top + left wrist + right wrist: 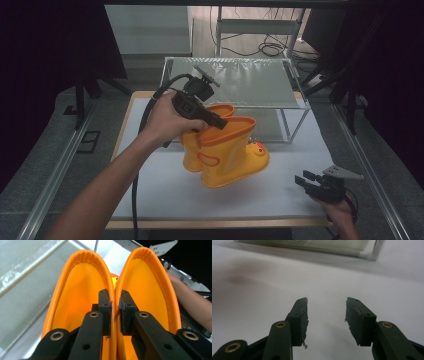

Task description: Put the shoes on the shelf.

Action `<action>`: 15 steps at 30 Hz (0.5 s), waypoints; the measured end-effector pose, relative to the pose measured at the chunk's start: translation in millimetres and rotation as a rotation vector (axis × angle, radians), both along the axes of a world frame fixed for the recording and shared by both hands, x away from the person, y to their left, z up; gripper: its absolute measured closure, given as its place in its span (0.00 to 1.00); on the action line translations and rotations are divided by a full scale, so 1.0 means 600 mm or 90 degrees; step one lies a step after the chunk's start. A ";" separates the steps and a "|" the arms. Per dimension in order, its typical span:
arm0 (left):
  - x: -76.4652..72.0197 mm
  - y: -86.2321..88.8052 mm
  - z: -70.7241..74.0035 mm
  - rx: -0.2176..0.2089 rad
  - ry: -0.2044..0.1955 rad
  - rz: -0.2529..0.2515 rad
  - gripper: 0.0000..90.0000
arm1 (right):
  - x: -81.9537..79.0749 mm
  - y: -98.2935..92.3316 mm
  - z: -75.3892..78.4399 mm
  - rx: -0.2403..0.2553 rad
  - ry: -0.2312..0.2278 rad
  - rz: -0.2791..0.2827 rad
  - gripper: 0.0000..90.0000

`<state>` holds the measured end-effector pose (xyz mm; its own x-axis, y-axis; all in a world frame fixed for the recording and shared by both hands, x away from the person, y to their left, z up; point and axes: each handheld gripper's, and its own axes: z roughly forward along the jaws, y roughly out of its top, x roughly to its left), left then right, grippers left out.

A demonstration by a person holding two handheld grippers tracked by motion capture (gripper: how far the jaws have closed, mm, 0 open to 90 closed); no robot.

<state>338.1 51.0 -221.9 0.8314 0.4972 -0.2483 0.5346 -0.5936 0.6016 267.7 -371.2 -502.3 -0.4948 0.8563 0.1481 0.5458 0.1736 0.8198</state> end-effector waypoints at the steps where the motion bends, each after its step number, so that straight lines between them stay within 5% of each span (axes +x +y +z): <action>1: 0.000 -0.002 0.007 -0.001 -0.003 -0.001 0.92 | 0.000 0.000 0.000 0.000 0.000 0.000 0.58; 15: 0.024 -0.027 0.052 0.004 -0.013 -0.005 0.92 | 0.001 -0.005 -0.001 0.004 0.000 -0.003 0.58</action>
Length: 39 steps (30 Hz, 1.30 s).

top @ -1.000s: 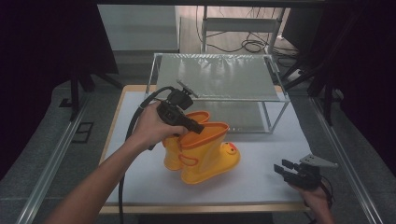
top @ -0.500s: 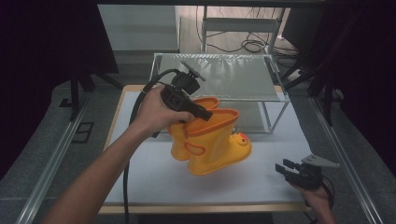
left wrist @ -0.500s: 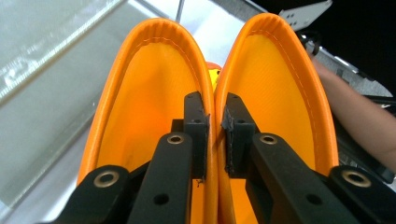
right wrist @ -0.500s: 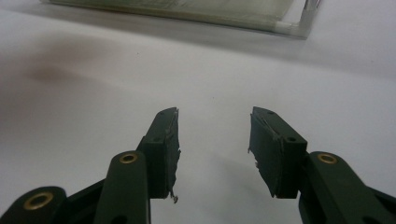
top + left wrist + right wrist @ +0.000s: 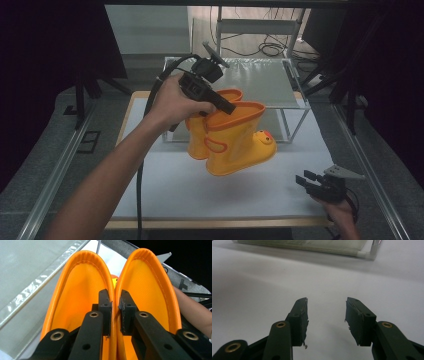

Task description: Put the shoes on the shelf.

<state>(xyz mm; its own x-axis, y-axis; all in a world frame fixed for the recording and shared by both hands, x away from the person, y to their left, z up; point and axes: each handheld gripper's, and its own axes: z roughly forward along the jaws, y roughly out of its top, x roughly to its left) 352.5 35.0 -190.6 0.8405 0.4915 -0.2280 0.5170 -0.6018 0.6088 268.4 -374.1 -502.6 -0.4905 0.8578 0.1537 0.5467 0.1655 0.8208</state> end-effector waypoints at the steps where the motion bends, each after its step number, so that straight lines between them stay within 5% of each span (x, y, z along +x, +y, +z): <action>1: 0.002 -0.002 0.003 -0.001 0.001 -0.002 0.92 | 0.000 0.000 0.000 0.000 0.000 0.000 0.58; 13: 0.029 -0.020 0.053 -0.046 0.007 0.005 0.92 | 0.000 -0.004 -0.002 0.003 0.002 -0.003 0.58; 22: 0.072 -0.032 0.093 -0.061 0.008 0.045 0.92 | 0.000 -0.008 -0.001 0.009 0.002 -0.009 0.58; 30: 0.125 -0.037 0.120 -0.084 -0.006 0.139 0.92 | 0.001 -0.010 -0.003 0.016 0.004 -0.010 0.58; 39: 0.181 -0.043 0.118 -0.078 -0.009 0.231 0.92 | 0.000 -0.015 -0.003 0.024 -0.003 -0.014 0.59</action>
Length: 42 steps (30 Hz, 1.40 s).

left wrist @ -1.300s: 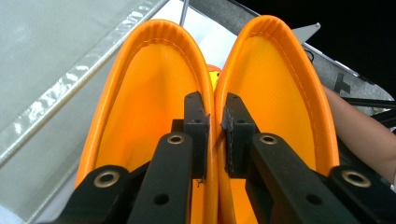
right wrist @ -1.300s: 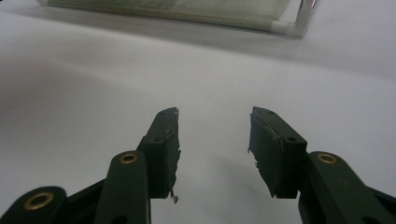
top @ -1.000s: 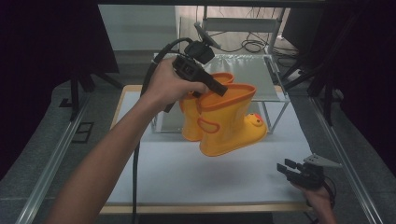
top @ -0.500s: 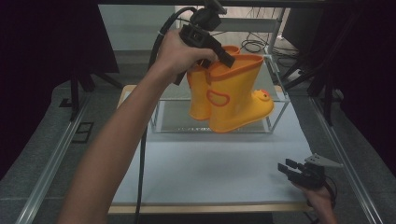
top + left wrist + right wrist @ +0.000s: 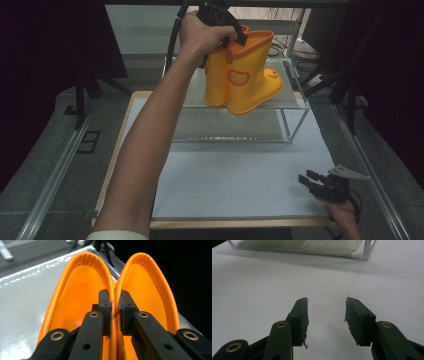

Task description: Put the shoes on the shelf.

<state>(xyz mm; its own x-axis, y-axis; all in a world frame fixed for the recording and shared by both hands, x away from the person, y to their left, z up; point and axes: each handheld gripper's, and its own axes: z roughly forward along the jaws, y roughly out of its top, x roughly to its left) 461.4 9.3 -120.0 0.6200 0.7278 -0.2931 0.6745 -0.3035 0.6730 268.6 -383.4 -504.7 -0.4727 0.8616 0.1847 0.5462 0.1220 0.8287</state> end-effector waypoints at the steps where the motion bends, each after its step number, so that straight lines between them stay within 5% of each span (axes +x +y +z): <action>1: 0.007 0.000 -0.001 0.000 0.000 0.011 0.92 | 0.000 0.000 0.000 0.000 0.000 0.000 0.59; 11: 0.046 -0.012 -0.011 -0.003 -0.015 0.129 0.92 | 0.000 -0.006 0.000 0.010 0.003 -0.007 0.59; 19: 0.065 0.001 -0.037 -0.012 0.005 0.179 0.92 | -0.001 -0.008 0.002 0.013 -0.002 -0.007 0.59; 30: 0.082 0.006 -0.063 0.007 -0.007 0.256 0.92 | 0.000 -0.009 0.001 0.018 -0.001 -0.010 0.59; 36: 0.096 0.007 -0.098 0.015 0.018 0.263 0.91 | -0.002 -0.007 0.004 0.016 -0.005 -0.008 0.59; 42: 0.100 0.010 -0.098 0.003 0.022 0.252 0.82 | 0.000 -0.006 0.000 0.013 0.001 -0.009 0.59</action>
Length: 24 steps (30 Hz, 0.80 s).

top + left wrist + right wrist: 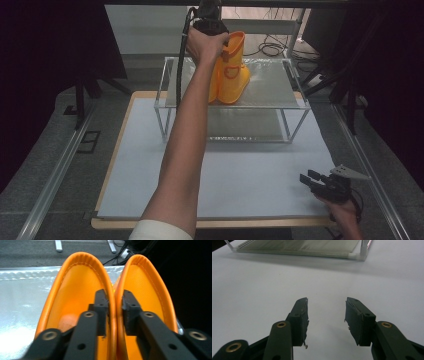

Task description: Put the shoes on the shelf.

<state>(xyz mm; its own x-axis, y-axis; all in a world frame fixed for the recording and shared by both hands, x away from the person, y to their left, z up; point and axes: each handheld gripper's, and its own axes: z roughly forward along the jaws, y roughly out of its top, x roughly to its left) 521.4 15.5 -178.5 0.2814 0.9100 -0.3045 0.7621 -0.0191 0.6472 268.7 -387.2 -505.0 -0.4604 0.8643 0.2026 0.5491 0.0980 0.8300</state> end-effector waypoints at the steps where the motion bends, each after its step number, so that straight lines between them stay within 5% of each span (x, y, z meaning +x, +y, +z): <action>1: 0.000 0.000 0.000 -0.003 0.000 -0.002 0.78 | 0.000 0.000 0.000 0.000 0.000 0.000 0.59; 7: -0.003 -0.002 0.007 -0.015 -0.022 -0.021 0.55 | 0.000 0.001 0.000 -0.002 0.001 0.002 0.58; 14: -0.018 -0.003 0.038 -0.007 -0.056 -0.067 0.43 | 0.000 0.003 -0.001 -0.004 0.003 0.004 0.58; 21: -0.038 0.022 0.052 -0.012 -0.069 -0.146 0.59 | 0.000 0.001 -0.001 -0.006 0.001 0.001 0.58; 24: -0.057 0.048 0.059 0.008 -0.078 -0.181 0.66 | 0.000 0.000 0.000 -0.004 0.001 -0.002 0.58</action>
<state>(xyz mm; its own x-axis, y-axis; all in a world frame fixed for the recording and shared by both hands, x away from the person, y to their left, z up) 487.4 44.3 -143.0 0.5592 0.7930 -0.2418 0.6414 -0.2290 0.7322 268.5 -387.1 -505.2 -0.4579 0.8668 0.1975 0.5507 0.1022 0.8284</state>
